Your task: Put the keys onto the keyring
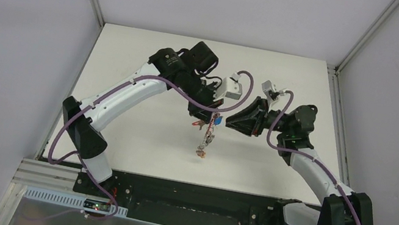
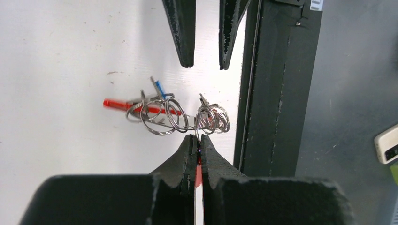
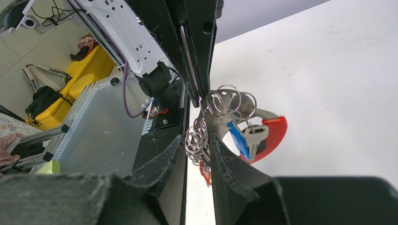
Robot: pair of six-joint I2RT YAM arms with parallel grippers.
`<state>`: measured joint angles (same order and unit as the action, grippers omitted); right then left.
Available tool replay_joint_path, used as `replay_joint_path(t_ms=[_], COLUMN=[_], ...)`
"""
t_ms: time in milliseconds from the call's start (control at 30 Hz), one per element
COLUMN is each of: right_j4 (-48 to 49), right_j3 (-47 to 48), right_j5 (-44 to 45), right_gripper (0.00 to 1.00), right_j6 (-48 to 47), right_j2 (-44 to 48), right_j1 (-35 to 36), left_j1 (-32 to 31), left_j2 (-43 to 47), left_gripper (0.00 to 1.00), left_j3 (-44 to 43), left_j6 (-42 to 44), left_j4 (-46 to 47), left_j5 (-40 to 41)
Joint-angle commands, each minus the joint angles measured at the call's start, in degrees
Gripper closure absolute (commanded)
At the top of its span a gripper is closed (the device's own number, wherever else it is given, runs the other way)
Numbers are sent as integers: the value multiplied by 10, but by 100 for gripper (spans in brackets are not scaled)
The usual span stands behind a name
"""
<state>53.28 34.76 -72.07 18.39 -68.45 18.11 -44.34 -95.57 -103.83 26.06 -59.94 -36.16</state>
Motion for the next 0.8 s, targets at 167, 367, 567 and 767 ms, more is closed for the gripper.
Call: replay_joint_path(t_ms=[167, 367, 567, 767], right_j4=[17, 18, 19, 19], right_j3=[28, 28, 28, 26], right_j5=[-23, -24, -26, -31], right_gripper=[71, 71, 70, 71], right_j6=[3, 4, 4, -1], right_j2=[-1, -4, -1, 0], right_j1=[8, 8, 9, 18], left_j1=[-33, -47, -57, -58], left_j2=[0, -20, -32, -45], left_gripper=[100, 100, 100, 100], left_j3=[-69, -107, -117, -117], left_j6=[140, 175, 165, 142], left_j4=[-80, -128, -134, -132], left_j5=[58, 132, 197, 186])
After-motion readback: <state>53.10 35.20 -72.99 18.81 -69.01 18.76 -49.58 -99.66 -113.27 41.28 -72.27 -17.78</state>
